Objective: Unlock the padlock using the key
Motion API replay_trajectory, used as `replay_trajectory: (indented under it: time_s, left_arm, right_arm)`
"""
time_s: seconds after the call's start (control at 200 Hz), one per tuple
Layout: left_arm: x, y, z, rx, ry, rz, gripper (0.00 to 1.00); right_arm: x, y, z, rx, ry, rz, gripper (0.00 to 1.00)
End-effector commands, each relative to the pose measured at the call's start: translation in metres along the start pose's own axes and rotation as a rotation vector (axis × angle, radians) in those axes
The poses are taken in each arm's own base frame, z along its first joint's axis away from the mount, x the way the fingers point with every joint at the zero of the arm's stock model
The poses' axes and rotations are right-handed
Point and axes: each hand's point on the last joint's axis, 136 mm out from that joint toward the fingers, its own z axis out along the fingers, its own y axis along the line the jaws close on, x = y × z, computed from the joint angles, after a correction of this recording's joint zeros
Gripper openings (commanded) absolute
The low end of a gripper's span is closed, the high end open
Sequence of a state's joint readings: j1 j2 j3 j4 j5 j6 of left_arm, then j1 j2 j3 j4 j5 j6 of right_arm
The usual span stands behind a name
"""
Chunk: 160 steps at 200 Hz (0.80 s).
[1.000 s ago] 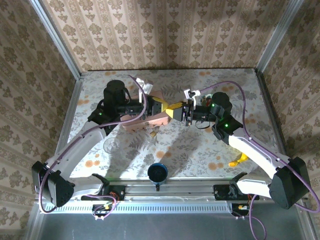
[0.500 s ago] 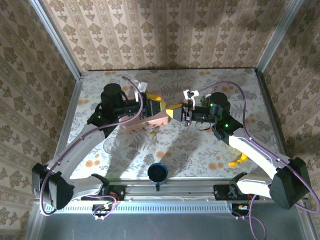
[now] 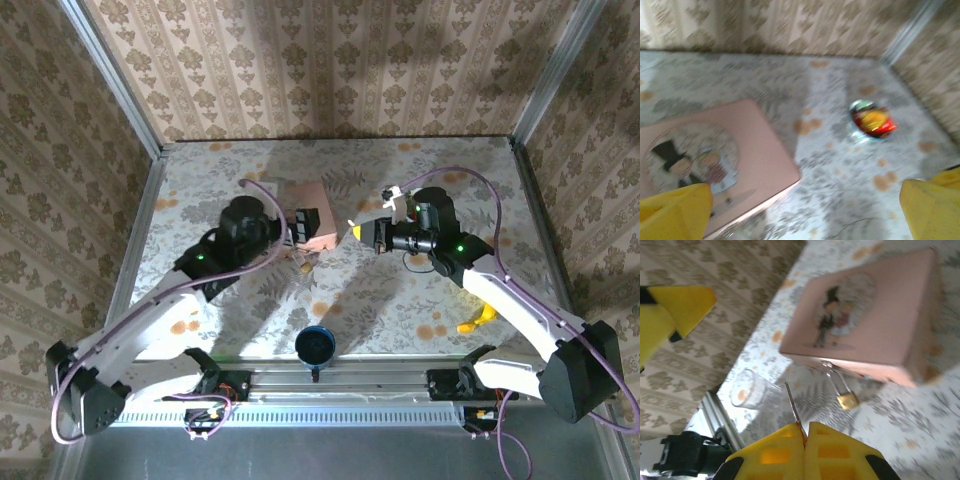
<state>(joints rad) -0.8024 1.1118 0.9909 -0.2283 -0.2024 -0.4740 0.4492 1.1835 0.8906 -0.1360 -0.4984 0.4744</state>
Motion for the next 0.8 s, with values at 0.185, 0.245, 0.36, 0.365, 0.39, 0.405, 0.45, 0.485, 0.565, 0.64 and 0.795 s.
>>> replay_trajectory:
  time_s: [0.185, 0.245, 0.36, 0.365, 0.39, 0.405, 0.45, 0.485, 0.565, 0.64, 0.795]
  left_arm:
    - [0.077, 0.034, 0.048, -0.358, 0.172, 0.037, 1.0]
    - [0.091, 0.035, 0.058, -0.364, 0.203, 0.011, 1.0]
    - [0.11, 0.043, 0.069, -0.41, 0.23, -0.022, 1.0]
    - [0.111, 0.044, 0.069, -0.413, 0.232, -0.024, 1.0]
    - [0.114, 0.047, 0.07, -0.434, 0.234, -0.031, 1.0]
    - [0.116, 0.05, 0.07, -0.45, 0.236, -0.035, 0.99]
    - [0.123, 0.059, 0.069, -0.503, 0.246, -0.053, 0.97]
    - [0.128, 0.064, 0.068, -0.542, 0.259, -0.066, 0.95]
    - [0.14, 0.072, 0.07, -0.607, 0.301, -0.076, 0.92]
    - [0.151, 0.073, 0.075, -0.632, 0.332, -0.086, 0.88]
    - [0.166, 0.067, 0.091, -0.595, 0.328, -0.123, 0.83]
  right_arm:
    - [0.04, -0.045, -0.015, 0.231, 0.091, 0.096, 0.0]
    - [0.046, -0.05, -0.013, 0.247, 0.109, 0.107, 0.0]
    - [0.056, -0.059, -0.008, 0.27, 0.148, 0.128, 0.0]
    - [0.056, -0.059, -0.008, 0.271, 0.15, 0.128, 0.0]
    - [0.058, -0.061, -0.007, 0.278, 0.159, 0.131, 0.0]
    - [0.059, -0.062, -0.006, 0.281, 0.162, 0.132, 0.0]
    - [0.062, -0.066, -0.004, 0.29, 0.174, 0.138, 0.0]
    - [0.064, -0.068, -0.001, 0.29, 0.185, 0.139, 0.0]
    - [0.067, -0.071, 0.005, 0.289, 0.215, 0.145, 0.0]
    - [0.07, -0.073, 0.013, 0.284, 0.243, 0.149, 0.0]
    - [0.074, -0.079, 0.026, 0.28, 0.292, 0.162, 0.0]
